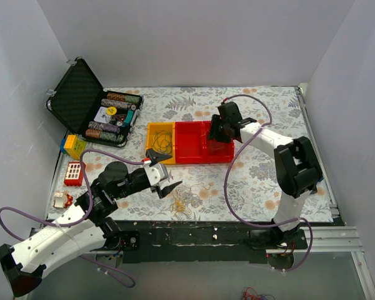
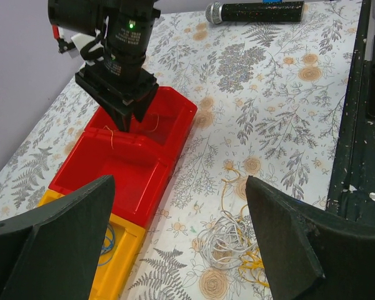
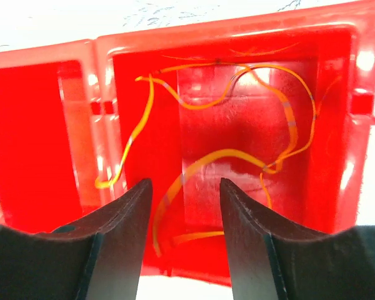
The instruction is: Untangle the cables
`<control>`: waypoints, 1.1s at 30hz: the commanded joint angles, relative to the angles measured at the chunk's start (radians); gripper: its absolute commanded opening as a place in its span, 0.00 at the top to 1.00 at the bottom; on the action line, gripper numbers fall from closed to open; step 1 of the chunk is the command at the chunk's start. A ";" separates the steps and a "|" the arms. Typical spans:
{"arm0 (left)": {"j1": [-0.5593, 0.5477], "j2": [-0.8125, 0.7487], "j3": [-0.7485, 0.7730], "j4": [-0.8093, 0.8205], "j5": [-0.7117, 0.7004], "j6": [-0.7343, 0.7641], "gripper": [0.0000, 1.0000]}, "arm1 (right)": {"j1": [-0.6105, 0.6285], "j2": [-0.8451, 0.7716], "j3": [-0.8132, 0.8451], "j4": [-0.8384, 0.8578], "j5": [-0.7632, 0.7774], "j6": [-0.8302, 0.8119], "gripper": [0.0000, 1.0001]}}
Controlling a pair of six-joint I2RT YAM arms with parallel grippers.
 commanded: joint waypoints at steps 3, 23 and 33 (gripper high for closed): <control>0.004 -0.001 0.010 -0.008 0.014 -0.005 0.15 | 0.008 -0.211 -0.058 -0.060 -0.007 0.019 0.44; 0.004 0.013 -0.054 -0.031 0.028 0.027 0.10 | 0.051 -0.496 -0.183 -0.105 0.022 -0.106 0.54; 0.008 0.224 -0.168 0.046 0.019 0.062 0.21 | 0.192 -0.802 -0.469 0.068 0.010 -0.168 0.41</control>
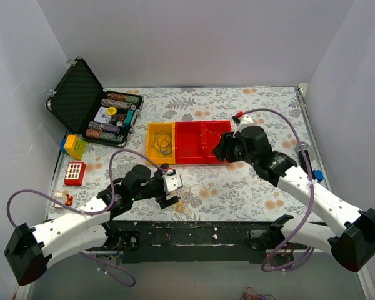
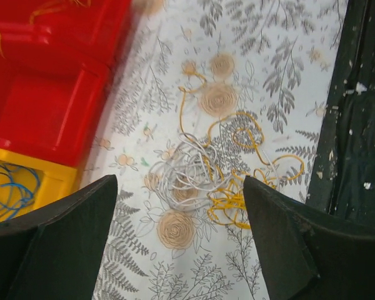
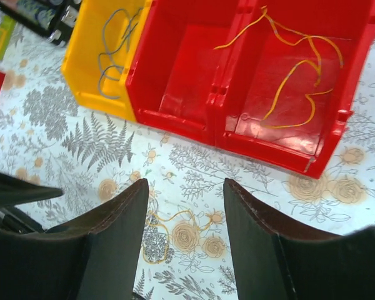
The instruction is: Untangle the cables
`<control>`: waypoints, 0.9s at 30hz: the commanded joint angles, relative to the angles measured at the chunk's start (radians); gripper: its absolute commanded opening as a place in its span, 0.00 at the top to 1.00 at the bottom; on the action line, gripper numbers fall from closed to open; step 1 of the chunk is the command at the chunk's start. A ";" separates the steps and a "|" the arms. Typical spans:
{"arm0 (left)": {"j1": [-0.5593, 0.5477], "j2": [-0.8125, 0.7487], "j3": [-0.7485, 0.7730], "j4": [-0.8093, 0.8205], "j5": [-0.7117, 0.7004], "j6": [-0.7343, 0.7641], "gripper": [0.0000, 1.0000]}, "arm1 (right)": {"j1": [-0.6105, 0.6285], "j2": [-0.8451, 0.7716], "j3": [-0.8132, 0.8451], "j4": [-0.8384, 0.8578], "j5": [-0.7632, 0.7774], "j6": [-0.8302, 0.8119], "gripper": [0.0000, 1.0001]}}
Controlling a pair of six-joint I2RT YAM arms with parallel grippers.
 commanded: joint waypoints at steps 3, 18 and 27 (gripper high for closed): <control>0.032 0.175 0.035 0.051 0.042 -0.031 0.29 | 0.096 -0.115 -0.220 0.194 -0.057 -0.049 0.45; 0.051 0.448 0.173 0.024 0.220 0.069 0.66 | 0.141 -0.270 -0.434 0.336 -0.088 -0.001 0.60; 0.055 0.535 0.182 0.024 0.177 0.167 0.61 | 0.142 -0.275 -0.420 0.340 -0.097 -0.020 0.63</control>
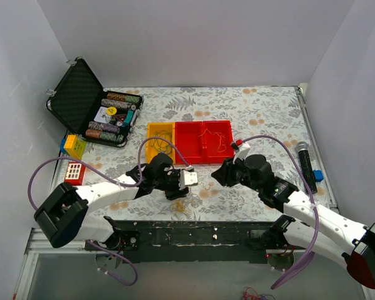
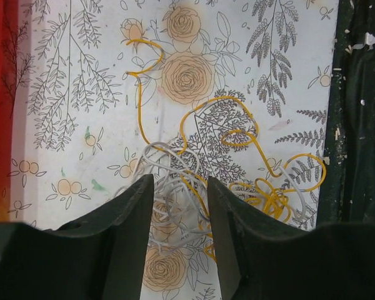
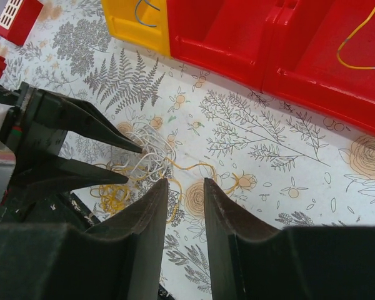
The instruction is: Untangle the cables
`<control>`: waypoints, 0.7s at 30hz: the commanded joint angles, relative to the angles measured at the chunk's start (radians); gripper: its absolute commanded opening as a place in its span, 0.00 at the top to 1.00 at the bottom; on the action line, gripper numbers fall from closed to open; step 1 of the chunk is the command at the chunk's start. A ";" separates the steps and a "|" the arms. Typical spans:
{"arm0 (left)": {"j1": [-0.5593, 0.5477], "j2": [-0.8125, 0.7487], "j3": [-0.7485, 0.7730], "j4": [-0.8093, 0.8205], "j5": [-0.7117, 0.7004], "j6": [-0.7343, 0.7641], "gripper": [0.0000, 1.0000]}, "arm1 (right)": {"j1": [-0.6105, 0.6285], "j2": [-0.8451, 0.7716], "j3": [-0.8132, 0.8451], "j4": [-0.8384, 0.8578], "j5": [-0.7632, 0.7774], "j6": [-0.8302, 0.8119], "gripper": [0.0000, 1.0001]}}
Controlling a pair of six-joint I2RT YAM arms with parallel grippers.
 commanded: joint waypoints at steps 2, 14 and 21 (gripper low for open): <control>0.007 0.019 0.040 0.019 -0.010 0.057 0.70 | 0.004 -0.015 0.008 0.066 -0.014 -0.021 0.66; 0.009 -0.079 0.149 -0.091 0.079 -0.019 1.00 | 0.004 -0.010 0.013 0.090 -0.034 -0.031 0.68; 0.007 -0.197 0.172 -0.128 0.119 -0.065 1.00 | 0.004 -0.007 0.010 0.103 -0.048 -0.033 0.65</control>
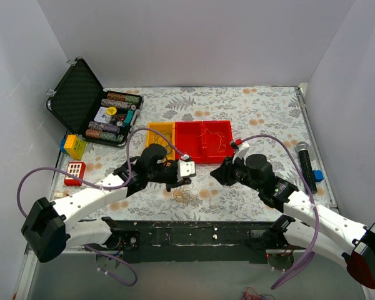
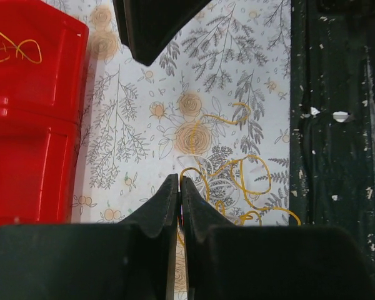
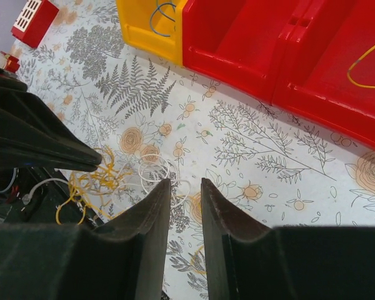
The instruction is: Untangle the cables
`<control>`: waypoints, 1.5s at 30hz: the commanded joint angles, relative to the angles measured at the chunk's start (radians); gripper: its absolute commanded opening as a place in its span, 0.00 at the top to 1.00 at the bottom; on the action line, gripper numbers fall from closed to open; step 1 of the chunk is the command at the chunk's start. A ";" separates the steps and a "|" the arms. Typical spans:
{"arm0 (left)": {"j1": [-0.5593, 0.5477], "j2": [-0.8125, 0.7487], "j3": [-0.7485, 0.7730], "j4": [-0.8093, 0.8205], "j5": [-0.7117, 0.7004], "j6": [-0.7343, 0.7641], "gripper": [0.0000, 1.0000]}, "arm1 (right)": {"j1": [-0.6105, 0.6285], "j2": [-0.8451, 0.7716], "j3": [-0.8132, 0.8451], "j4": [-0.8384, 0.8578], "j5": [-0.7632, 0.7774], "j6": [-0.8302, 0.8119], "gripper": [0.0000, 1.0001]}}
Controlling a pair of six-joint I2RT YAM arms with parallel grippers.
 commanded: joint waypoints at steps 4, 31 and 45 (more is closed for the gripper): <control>0.003 -0.104 0.125 -0.064 0.069 -0.064 1.00 | 0.004 -0.043 0.016 0.115 -0.105 -0.040 0.43; -0.001 -0.161 0.246 -0.078 0.135 -0.182 1.00 | 0.004 0.003 0.040 0.379 -0.429 -0.042 0.43; -0.003 -0.192 0.185 -0.030 0.132 -0.205 1.00 | 0.004 -0.001 0.022 0.459 -0.415 0.019 0.68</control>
